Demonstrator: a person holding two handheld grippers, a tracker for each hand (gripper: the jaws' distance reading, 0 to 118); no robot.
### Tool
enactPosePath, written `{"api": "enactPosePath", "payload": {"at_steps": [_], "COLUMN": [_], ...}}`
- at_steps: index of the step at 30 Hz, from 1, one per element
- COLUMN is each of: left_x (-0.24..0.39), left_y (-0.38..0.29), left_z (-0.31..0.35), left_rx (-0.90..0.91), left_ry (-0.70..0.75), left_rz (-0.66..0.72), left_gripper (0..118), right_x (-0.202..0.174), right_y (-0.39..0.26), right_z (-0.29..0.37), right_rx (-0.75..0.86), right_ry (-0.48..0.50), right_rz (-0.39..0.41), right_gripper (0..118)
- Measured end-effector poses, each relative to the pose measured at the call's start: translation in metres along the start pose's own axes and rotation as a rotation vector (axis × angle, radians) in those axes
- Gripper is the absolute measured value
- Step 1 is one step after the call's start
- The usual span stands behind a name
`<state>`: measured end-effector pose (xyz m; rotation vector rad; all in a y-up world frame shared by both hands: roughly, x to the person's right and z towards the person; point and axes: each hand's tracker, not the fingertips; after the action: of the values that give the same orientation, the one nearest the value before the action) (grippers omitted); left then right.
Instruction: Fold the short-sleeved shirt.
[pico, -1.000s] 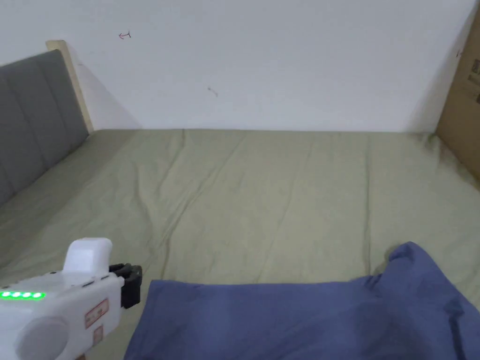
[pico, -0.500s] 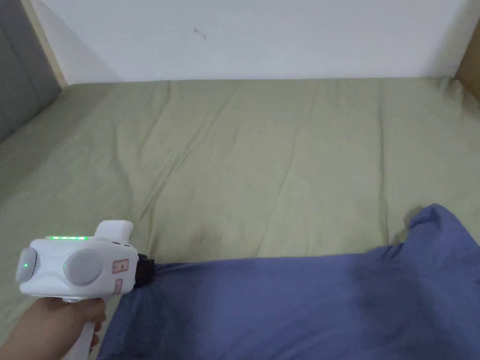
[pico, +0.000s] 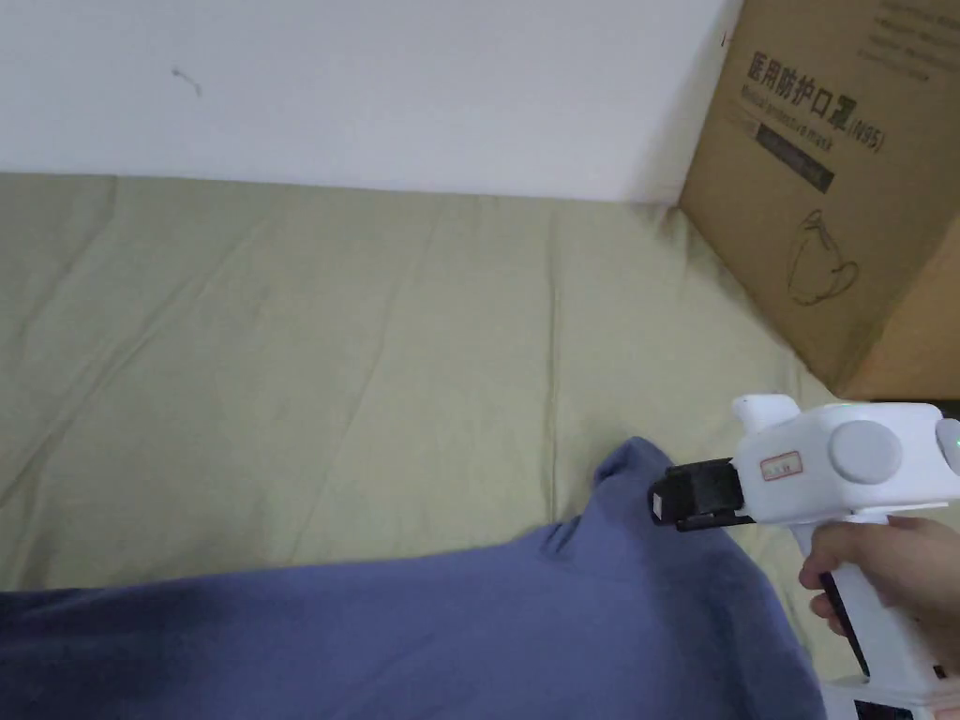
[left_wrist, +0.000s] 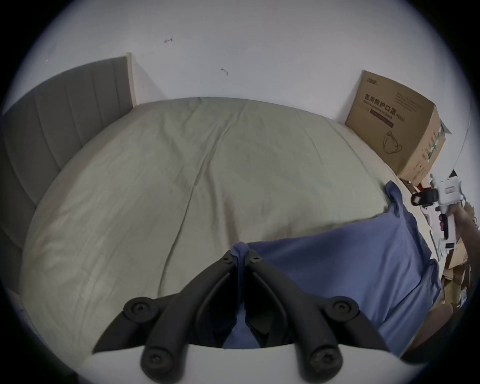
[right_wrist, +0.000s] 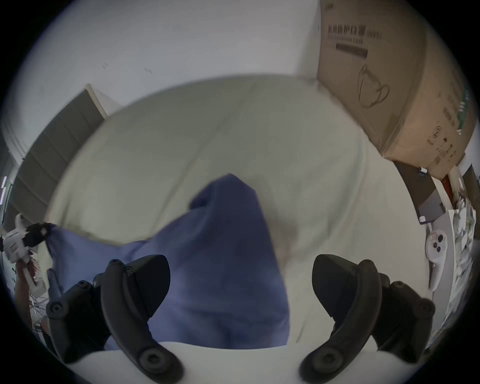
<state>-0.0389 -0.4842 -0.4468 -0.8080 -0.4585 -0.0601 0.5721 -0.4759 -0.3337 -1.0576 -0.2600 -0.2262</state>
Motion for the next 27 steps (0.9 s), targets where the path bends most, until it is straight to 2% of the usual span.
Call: {"api": "enactPosePath", "payload": {"at_steps": [1, 2, 3, 4, 5, 6, 7, 8, 10, 14, 16, 22, 25, 27], "left_x": [-0.001, 0.000, 0.001, 0.000, 0.007, 0.008, 0.008, 0.009, 0.004, -0.001, -0.005, -0.020, -0.025, -0.028], "left_y": [0.003, 0.002, 0.001, 0.000, 0.005, 0.005, 0.004, 0.003, 0.002, 0.007, 0.008, -0.015, -0.045, -0.070], "left_z": [-0.002, -0.003, -0.004, -0.005, -0.001, -0.001, -0.001, 0.000, 0.005, 0.044, 0.071, 0.154, 0.179, 0.187], "left_rx": [-0.006, -0.010, -0.013, -0.023, -0.031, -0.038, -0.041, -0.044, -0.039, -0.002, 0.028, 0.032, 0.002, -0.029], "left_ry": [0.007, 0.013, 0.013, 0.009, 0.004, 0.002, 0.002, 0.003, 0.003, -0.032, -0.047, -0.134, -0.147, -0.157], "left_rz": [-0.023, -0.042, -0.047, -0.052, -0.054, -0.053, -0.056, -0.063, -0.058, -0.016, -0.010, 0.016, 0.021, 0.026], "left_gripper": [3, 3, 3, 3, 3, 3, 3, 3, 3, 3, 3, 3, 3, 3], "right_x": [0.001, 0.006, 0.009, 0.011, 0.010, 0.008, 0.009, 0.010, 0.005, -0.004, -0.008, -0.032, -0.037, -0.044], "right_y": [0.002, 0.002, -0.001, -0.007, -0.013, -0.016, -0.017, -0.019, -0.028, -0.045, -0.064, -0.152, -0.202, -0.232], "right_z": [-0.010, -0.023, -0.029, -0.033, -0.032, -0.030, -0.026, -0.022, 0.003, 0.065, 0.106, 0.230, 0.256, 0.262], "right_rx": [-0.038, -0.079, -0.104, -0.128, -0.108, -0.042, -0.061, -0.051, 0.080, 0.182, 0.240, 0.284, 0.271, 0.222], "right_ry": [-0.031, -0.071, -0.071, -0.020, -0.023, -0.025, -0.016, -0.023, -0.053, 0.025, 0.027, 0.094, 0.122, 0.101], "right_rz": [0.010, 0.012, -0.009, -0.030, -0.020, 0.014, 0.020, 0.026, 0.033, 0.036, 0.072, 0.115, 0.121, 0.160], "right_gripper": [107, 98, 60, 47, 44, 17, 0, 0, 0, 0, 0, 0, 0, 0]}}
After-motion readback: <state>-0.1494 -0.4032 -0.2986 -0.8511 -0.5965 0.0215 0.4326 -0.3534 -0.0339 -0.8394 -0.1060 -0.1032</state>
